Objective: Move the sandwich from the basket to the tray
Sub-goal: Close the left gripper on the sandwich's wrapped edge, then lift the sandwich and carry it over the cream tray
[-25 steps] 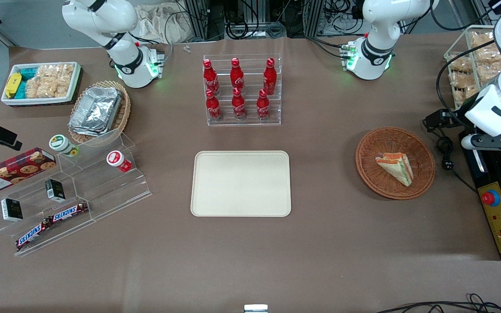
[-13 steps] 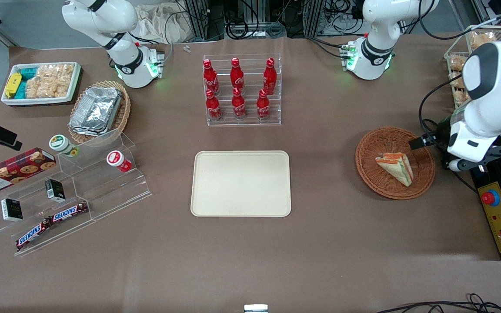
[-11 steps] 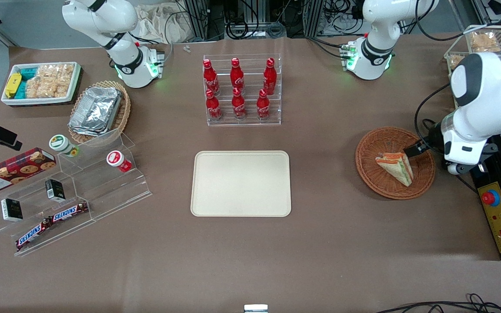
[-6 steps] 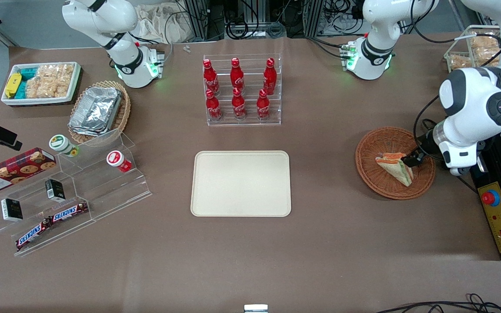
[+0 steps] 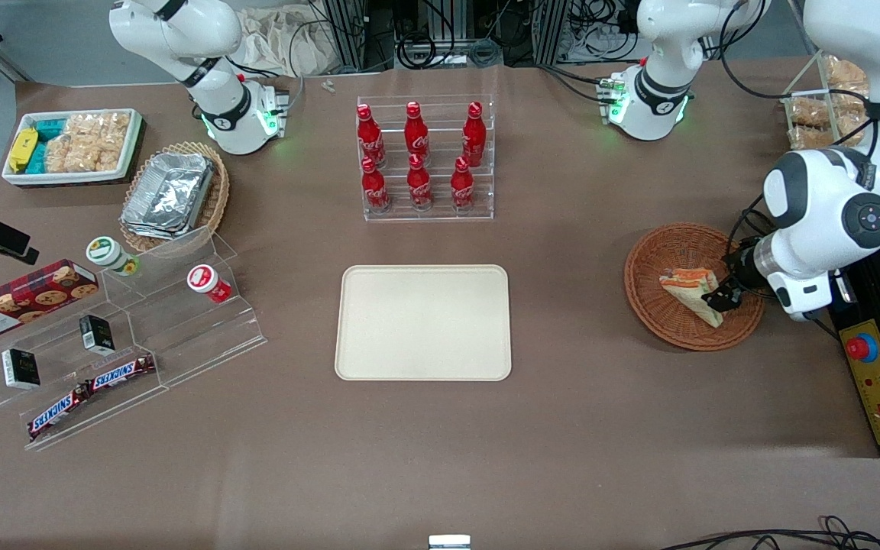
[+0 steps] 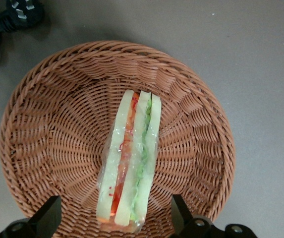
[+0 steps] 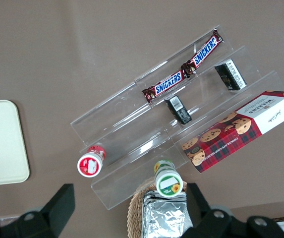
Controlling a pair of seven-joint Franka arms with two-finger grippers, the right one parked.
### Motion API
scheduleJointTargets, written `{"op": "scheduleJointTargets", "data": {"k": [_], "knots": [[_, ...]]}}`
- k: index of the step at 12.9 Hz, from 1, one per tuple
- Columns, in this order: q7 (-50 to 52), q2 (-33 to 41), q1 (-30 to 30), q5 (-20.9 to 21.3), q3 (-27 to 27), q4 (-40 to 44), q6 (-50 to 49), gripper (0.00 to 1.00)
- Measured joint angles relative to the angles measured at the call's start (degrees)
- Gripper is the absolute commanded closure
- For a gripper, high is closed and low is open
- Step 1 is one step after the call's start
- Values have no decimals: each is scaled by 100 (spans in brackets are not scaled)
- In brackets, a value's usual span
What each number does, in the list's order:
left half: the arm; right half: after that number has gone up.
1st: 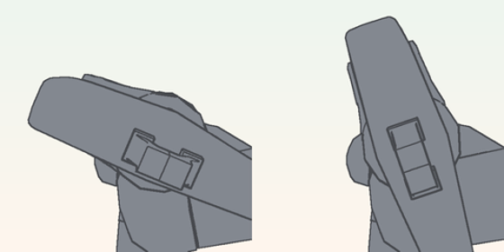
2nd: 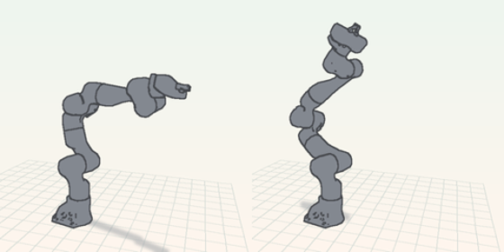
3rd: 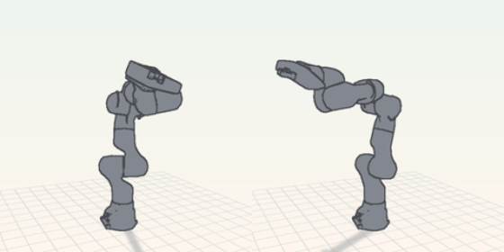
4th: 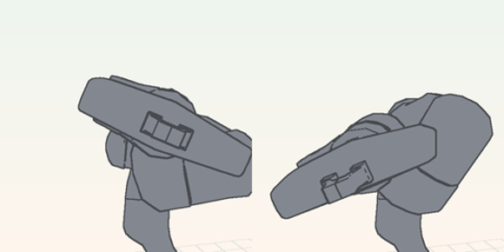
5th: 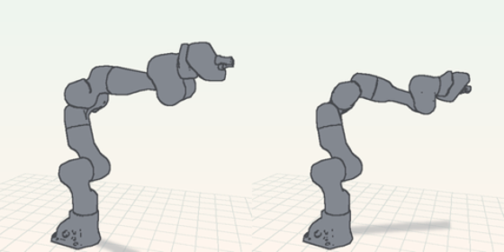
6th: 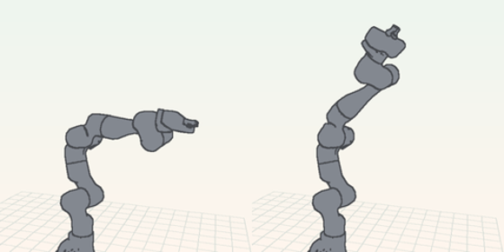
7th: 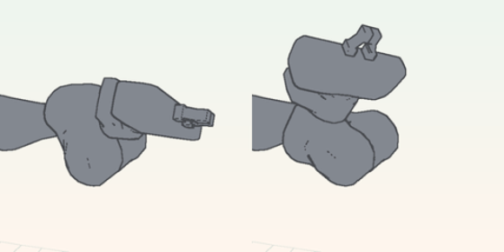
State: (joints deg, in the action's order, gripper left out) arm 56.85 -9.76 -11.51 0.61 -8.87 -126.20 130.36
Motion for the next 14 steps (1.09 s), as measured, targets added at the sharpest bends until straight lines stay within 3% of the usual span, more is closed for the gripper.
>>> {"op": "scheduleJointTargets", "data": {"k": [10,11,12,13,14], "knots": [[227,-360,2,0,-8,-142,266,1],[227,-360,2,0,-9,-200,267,29],[228,-360,6,0,-11,-231,267,67],[232,-360,13,0,-14,-238,268,94],[240,-359,13,0,-16,-238,273,100]]}}
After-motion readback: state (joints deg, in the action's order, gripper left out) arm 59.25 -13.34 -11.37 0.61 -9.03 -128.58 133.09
